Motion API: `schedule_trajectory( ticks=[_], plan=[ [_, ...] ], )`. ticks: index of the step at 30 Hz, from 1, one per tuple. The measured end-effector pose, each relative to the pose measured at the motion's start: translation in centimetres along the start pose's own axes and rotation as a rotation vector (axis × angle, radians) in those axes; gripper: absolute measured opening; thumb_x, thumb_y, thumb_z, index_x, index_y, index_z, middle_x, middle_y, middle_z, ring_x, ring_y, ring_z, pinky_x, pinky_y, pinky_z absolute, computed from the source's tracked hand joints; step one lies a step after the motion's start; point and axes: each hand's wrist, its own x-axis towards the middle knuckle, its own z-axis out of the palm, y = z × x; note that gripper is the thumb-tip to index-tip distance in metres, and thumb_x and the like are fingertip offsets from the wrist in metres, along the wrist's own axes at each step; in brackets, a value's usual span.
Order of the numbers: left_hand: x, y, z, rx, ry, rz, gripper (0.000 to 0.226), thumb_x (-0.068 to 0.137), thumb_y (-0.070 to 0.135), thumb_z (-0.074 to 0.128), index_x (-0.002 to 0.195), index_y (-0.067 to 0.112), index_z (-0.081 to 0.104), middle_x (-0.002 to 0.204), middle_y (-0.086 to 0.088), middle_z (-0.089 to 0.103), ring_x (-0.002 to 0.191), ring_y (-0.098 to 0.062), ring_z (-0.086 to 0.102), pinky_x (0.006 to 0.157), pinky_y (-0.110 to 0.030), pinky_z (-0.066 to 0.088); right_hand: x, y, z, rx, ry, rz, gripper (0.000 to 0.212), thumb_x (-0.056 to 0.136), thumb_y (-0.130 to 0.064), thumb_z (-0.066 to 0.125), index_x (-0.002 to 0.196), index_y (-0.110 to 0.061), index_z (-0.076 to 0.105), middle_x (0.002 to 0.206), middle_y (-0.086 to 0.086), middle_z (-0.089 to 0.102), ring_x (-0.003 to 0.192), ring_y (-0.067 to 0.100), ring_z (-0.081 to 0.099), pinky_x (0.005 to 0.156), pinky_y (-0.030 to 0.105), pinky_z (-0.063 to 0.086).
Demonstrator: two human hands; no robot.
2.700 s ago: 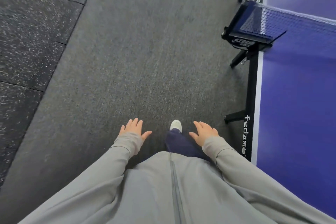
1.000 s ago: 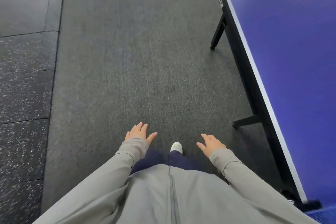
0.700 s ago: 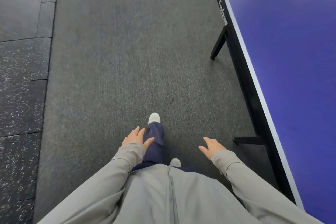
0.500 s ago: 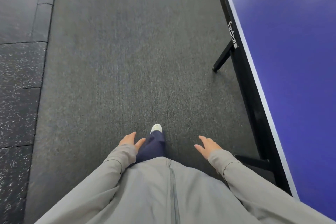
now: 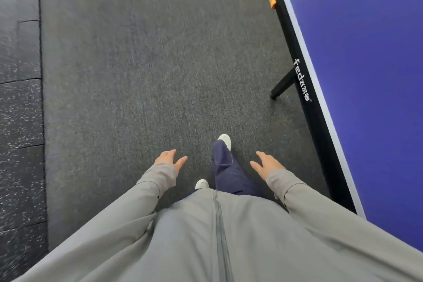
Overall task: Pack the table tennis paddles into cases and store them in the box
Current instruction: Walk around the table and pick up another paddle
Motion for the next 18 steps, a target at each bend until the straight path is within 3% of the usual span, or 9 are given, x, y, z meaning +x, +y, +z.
schedule_trajectory(
  ticks=[12,18],
  plan=[
    [12.1,16.2,-11.7,0.018,0.026,0.163,0.062,0.094,0.046,0.047,0.145,0.013,0.032,0.153,-0.007,0.026,0.142,-0.021,0.023,0.115,-0.03,0.014,11.4,-4.1,-15.5,0.099,0.036,0.035,0.055,0.096,-0.045,0.04,0.144,-0.02,0.03,0.144,0.01,0.04,0.129,0.032,0.043,0.105,0.045,0.036],
    [18.7,19.0,-18.1,0.018,0.016,0.208,0.059,0.094,0.042,0.049,0.142,0.011,0.036,0.152,-0.008,0.029,0.14,-0.022,0.026,0.115,-0.03,0.017,15.8,-9.4,-20.0,0.143,-0.009,0.09,0.056,0.096,-0.045,0.04,0.145,-0.021,0.028,0.146,0.008,0.037,0.128,0.03,0.044,0.105,0.045,0.038]
  ],
)
